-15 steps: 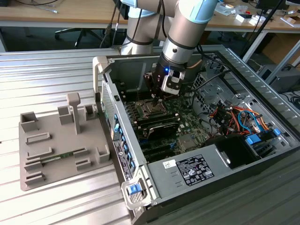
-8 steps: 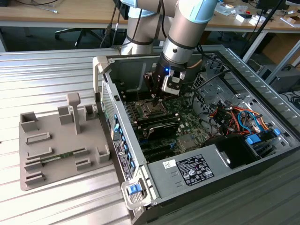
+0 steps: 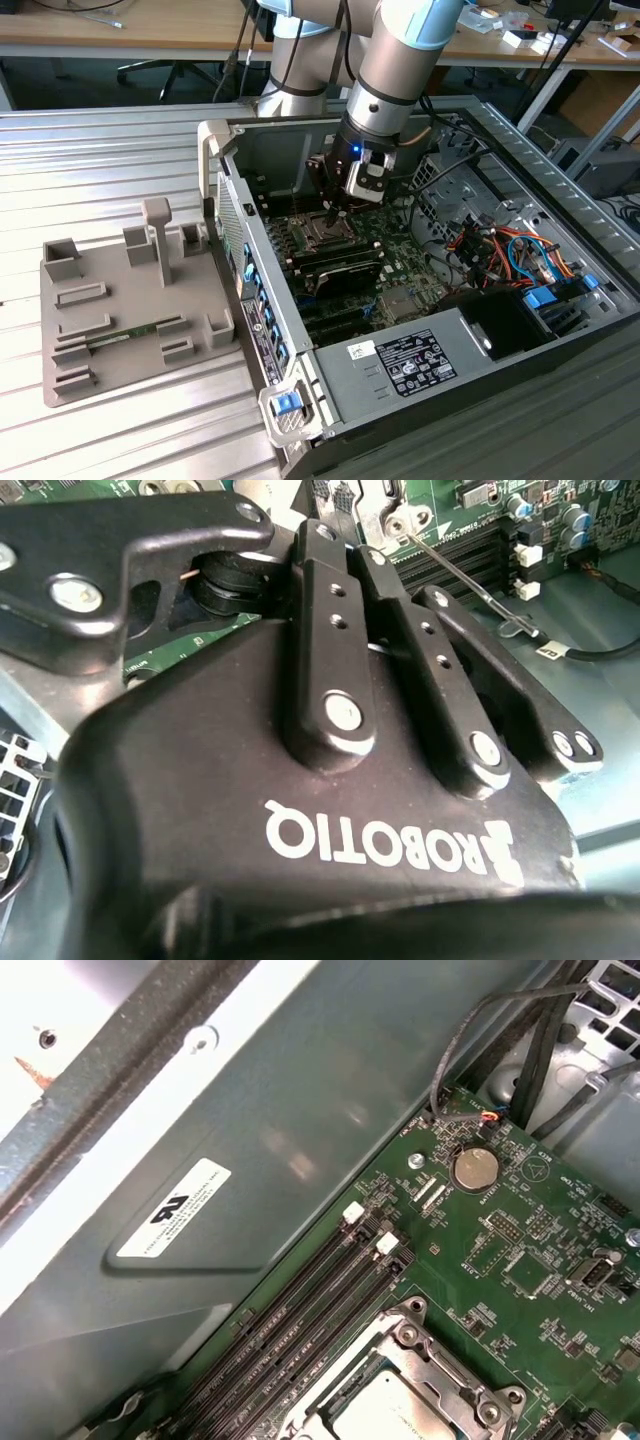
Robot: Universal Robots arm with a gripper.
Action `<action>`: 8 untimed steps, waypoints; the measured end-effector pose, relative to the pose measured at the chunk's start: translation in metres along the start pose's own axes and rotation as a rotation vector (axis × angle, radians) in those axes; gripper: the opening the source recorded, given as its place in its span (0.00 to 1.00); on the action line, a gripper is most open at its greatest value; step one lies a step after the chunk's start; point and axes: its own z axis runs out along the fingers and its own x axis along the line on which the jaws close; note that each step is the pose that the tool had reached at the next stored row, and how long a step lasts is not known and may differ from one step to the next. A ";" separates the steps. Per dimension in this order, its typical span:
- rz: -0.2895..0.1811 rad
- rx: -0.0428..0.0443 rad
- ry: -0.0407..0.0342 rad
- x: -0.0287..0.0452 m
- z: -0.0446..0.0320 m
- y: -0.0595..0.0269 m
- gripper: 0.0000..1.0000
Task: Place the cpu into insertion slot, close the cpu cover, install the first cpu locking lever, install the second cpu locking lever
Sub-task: 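Install the first cpu locking lever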
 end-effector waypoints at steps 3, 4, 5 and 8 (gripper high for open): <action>-0.004 0.0002 -0.0004 0.0000 0.0000 0.0000 0.10; -0.005 0.0002 -0.0004 0.0000 0.0000 0.0000 0.10; -0.007 0.0003 -0.0005 0.0000 0.0000 0.0000 0.10; -0.011 0.0005 -0.0008 0.0000 0.0000 0.0000 0.10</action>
